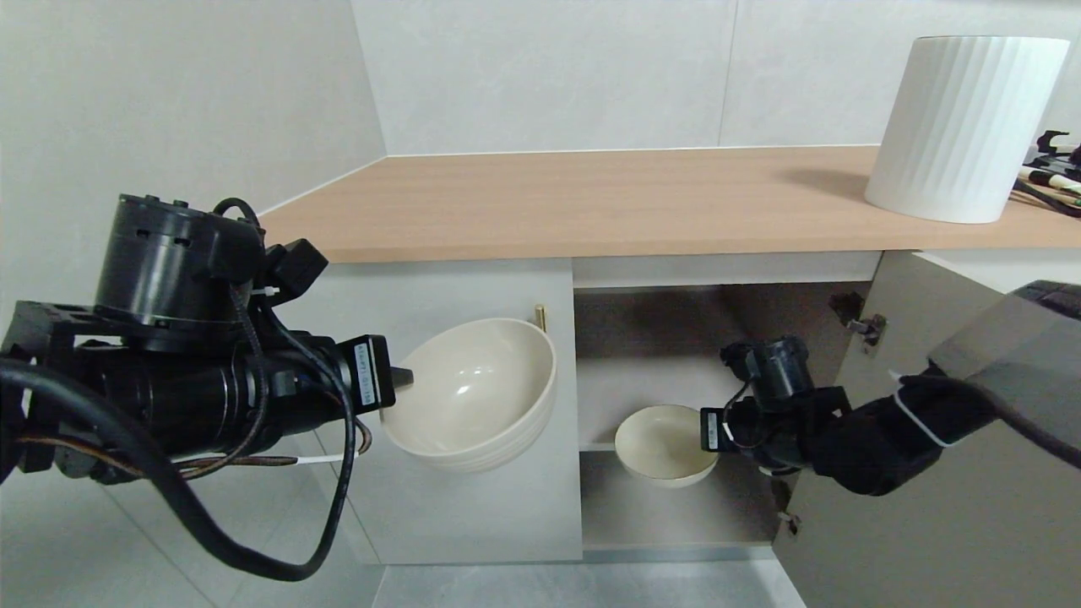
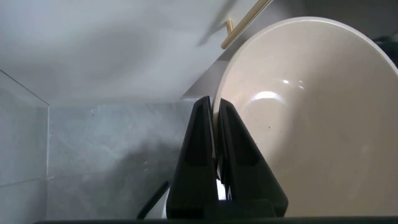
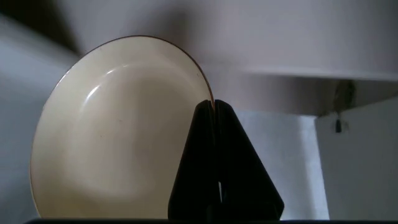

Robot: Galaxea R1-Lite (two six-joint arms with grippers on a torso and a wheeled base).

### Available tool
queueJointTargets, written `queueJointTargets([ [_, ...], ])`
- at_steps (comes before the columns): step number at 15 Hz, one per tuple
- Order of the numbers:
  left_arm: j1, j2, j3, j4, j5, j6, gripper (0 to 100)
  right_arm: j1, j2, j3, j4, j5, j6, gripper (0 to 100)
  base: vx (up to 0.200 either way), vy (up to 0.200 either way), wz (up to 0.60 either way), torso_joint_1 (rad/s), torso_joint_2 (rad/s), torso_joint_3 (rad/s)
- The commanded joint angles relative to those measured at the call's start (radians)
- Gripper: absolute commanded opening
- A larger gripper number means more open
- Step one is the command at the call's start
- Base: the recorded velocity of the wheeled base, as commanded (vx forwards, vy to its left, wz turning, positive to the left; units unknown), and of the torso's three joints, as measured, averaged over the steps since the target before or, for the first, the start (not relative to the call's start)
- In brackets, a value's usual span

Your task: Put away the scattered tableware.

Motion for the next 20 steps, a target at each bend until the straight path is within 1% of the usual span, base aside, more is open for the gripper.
queueJointTargets([
  [1, 0.0, 0.004, 0.0, 0.0, 0.0, 0.001, 0, -0.014, 0.174, -0.069, -0.07, -0.058, 0.001, 0, 0.0, 0.0, 0.0, 0.0, 0.0, 0.0],
  [3, 0.0, 0.007, 0.0, 0.0, 0.002, -0.001, 0, -0.04, 0.235, -0.112, -0.116, -0.104, 0.0, 0, 0.0, 0.0, 0.0, 0.0, 0.0, 0.0],
  [4, 0.0, 0.007, 0.0, 0.0, 0.002, -0.001, 0, -0.044, 0.24, -0.117, -0.118, -0.104, 0.0, 0, 0.0, 0.0, 0.0, 0.0, 0.0, 0.0],
  [5, 0.001, 0.008, 0.0, 0.0, 0.002, 0.001, 0, -0.069, 0.257, -0.152, -0.118, -0.107, 0.001, 0, 0.0, 0.0, 0.0, 0.0, 0.0, 0.0],
  [6, 0.0, 0.008, 0.0, 0.0, 0.002, 0.001, 0, -0.075, 0.258, -0.16, -0.118, -0.107, 0.003, 0, 0.0, 0.0, 0.0, 0.0, 0.0, 0.0],
  [7, 0.0, 0.01, 0.0, 0.0, 0.002, 0.001, 0, -0.089, 0.283, -0.195, -0.118, -0.123, 0.004, 0, 0.0, 0.0, 0.0, 0.0, 0.0, 0.0],
  [9, 0.0, 0.008, 0.0, 0.0, 0.002, 0.001, 0, -0.092, 0.334, -0.264, -0.119, -0.187, 0.023, 0, 0.0, 0.0, 0.0, 0.0, 0.0, 0.0],
  [11, 0.0, 0.011, 0.002, 0.0, 0.0, 0.001, 0, -0.107, 0.369, -0.336, -0.116, -0.225, 0.035, 0, 0.0, 0.0, 0.0, 0.0, 0.0, 0.0],
  [14, 0.0, 0.02, 0.002, 0.0, 0.0, 0.001, 0, -0.116, 0.389, -0.359, -0.116, -0.227, 0.036, 0, 0.0, 0.0, 0.0, 0.0, 0.0, 0.0],
  [17, 0.0, 0.034, 0.002, 0.0, 0.0, -0.001, 0, -0.118, 0.427, -0.431, -0.11, -0.23, 0.036, 0, 0.0, 0.0, 0.0, 0.0, 0.0, 0.0],
  [20, 0.0, 0.046, 0.002, 0.0, 0.0, -0.001, 0, -0.121, 0.446, -0.47, -0.11, -0.23, 0.036, 0, 0.0, 0.0, 0.0, 0.0, 0.0, 0.0],
])
